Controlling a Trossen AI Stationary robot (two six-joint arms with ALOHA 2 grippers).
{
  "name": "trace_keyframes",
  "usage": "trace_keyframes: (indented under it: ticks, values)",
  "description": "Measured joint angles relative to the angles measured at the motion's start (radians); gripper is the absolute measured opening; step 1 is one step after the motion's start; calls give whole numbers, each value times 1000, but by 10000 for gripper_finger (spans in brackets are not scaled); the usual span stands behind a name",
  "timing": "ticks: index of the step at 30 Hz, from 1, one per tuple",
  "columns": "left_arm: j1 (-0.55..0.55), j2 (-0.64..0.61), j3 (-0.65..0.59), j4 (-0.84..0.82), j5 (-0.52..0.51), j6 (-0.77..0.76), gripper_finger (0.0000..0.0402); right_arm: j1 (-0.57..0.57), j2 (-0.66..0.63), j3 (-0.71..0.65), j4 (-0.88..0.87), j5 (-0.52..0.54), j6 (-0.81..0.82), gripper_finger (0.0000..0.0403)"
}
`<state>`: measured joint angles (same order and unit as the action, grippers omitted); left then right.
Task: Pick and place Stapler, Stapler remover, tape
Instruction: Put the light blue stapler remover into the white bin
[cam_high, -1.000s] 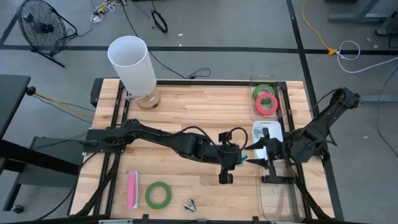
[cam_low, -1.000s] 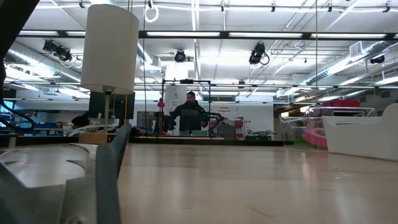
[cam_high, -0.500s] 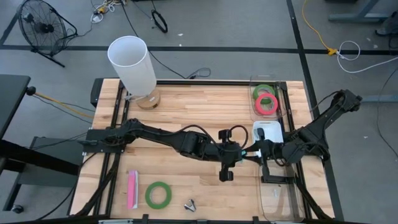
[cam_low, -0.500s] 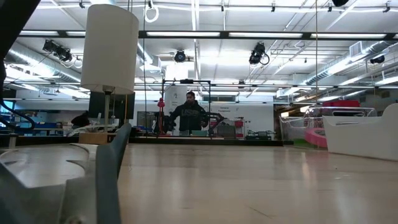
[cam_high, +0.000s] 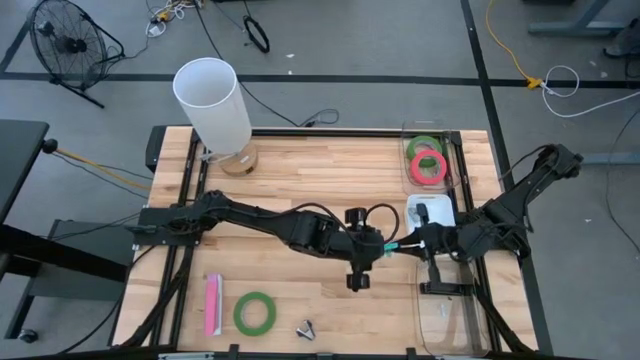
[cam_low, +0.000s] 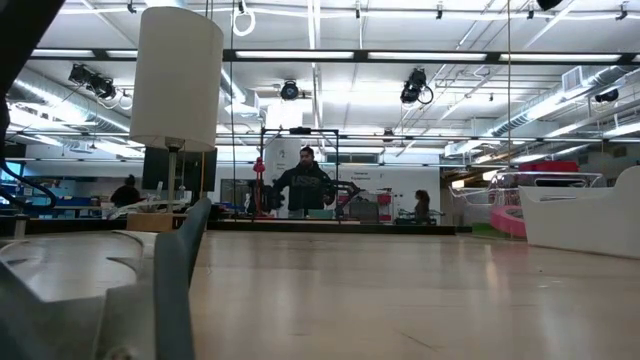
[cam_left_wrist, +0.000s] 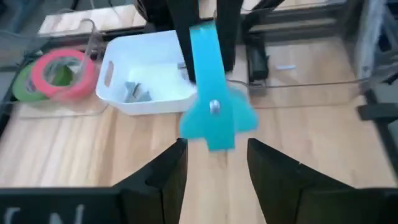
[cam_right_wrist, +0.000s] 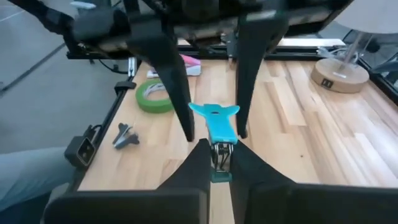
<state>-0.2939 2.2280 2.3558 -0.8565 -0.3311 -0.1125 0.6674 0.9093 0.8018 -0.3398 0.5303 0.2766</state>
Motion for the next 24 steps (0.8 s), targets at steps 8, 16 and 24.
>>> trace_keyframes:
  ticks: [8,16,24]
  values:
    - [1,1,0,-190,-101,-50,158,18,-93,72,-280,46,132,20]
    - [1,1,0,-350,-102,-148,158,17,-165,115,-678,66,382,20]
    - [2,1,0,-427,-106,-211,158,17,-192,122,-921,34,577,20]
